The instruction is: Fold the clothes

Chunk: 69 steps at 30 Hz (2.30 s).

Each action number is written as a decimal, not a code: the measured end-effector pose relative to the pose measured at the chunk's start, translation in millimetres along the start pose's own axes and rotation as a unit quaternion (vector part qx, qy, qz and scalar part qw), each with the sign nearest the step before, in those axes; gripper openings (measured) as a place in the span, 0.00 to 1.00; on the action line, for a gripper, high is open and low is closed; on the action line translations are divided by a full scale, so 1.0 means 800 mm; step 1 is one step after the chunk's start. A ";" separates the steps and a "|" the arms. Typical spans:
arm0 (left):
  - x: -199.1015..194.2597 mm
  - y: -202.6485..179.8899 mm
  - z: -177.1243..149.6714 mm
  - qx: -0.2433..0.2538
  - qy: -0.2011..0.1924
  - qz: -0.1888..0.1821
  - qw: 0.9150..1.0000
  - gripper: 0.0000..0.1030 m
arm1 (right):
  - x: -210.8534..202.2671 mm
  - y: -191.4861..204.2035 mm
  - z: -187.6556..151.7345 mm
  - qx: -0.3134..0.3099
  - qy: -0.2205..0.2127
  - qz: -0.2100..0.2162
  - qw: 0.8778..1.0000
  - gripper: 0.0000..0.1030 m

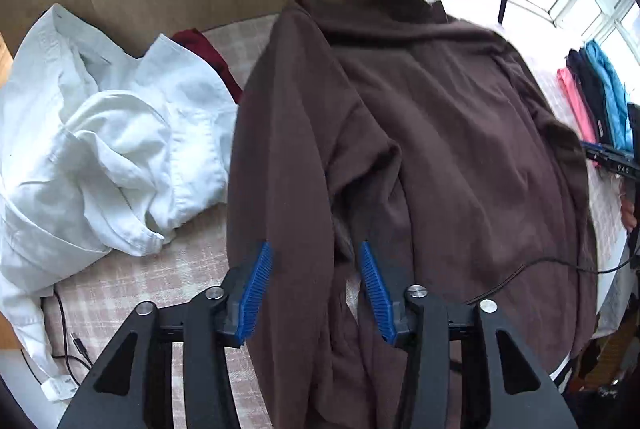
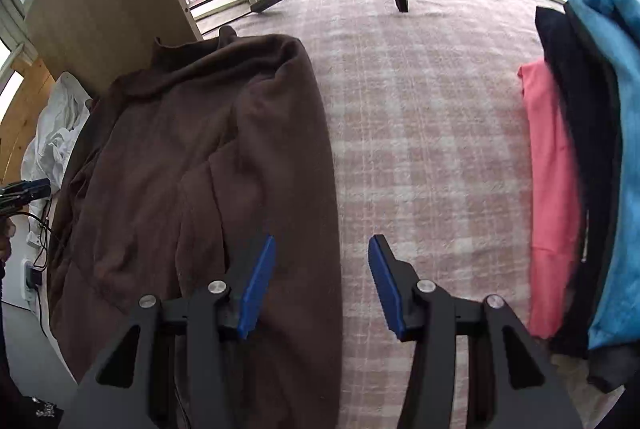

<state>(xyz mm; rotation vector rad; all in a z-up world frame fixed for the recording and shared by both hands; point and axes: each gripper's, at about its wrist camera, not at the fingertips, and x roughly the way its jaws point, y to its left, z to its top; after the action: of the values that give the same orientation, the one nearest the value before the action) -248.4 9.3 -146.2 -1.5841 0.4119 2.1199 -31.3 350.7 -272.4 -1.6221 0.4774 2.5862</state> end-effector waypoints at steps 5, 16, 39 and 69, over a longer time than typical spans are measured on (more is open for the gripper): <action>0.039 0.011 -0.001 -0.005 0.028 0.004 1.000 0.02 | 0.024 0.013 -0.017 -0.018 0.032 -0.012 0.999 0.48; -0.077 0.099 0.036 -0.015 -0.061 0.118 0.991 0.02 | -0.069 0.028 0.011 -0.046 -0.044 -0.034 0.997 0.02; -0.155 0.140 -0.115 -0.044 -0.084 0.037 0.995 0.38 | -0.140 0.045 -0.086 -0.008 -0.069 -0.074 0.995 0.39; -0.082 -0.039 -0.226 0.008 0.006 -0.150 0.989 0.08 | -0.118 0.044 -0.207 0.032 -0.016 -0.081 0.996 0.50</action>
<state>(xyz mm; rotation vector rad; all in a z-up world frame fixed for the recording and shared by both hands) -68.8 -65.9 -135.1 -1.5415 0.1791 1.8749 147.6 281.2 -247.1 -1.5286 0.4031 2.4497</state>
